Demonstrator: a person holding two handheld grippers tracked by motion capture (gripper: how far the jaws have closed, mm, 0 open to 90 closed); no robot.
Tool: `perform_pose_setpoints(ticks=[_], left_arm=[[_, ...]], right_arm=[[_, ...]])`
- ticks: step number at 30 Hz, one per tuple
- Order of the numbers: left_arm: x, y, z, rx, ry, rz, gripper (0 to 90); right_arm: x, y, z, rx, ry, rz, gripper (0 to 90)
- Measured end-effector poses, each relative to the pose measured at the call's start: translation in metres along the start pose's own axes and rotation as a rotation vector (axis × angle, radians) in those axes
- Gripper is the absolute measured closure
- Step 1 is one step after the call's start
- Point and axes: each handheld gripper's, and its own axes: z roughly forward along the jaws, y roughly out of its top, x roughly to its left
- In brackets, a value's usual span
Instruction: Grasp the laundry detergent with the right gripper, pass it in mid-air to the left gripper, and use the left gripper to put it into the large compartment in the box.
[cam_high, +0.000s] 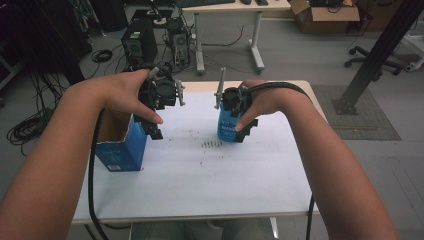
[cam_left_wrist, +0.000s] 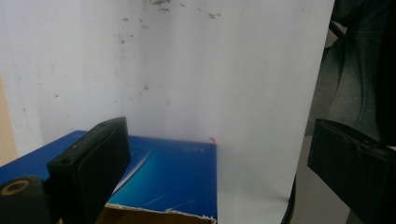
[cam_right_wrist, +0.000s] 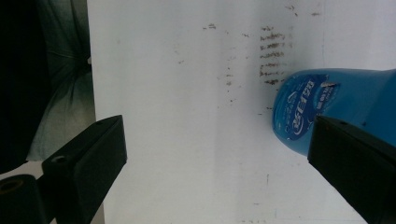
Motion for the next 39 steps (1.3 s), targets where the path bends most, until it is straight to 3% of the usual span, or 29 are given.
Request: perform_pose_setpoints(ticks=[13, 20, 32, 39], left_arm=[[-0.002, -0.001, 0.0, 0.003, 0.012, 0.006, 6.2], [-0.003, 0.0, 0.0, 0.001, 0.017, 0.008, 6.2], [-0.002, 0.001, 0.001, 0.009, 0.02, -0.001, 6.2], [-0.001, 0.004, 0.003, 0.012, 0.021, -0.003, 6.2]], right_arm=[[0.002, 0.0, 0.0, -0.012, -0.021, -0.007, 4.5], [0.007, -0.011, 0.002, -0.025, -0.016, -0.011, 4.7], [0.016, -0.066, 0.0, -0.057, -0.054, 0.028, 4.7], [0.013, -0.094, 0.0, -0.117, -0.092, 0.073, 4.6]])
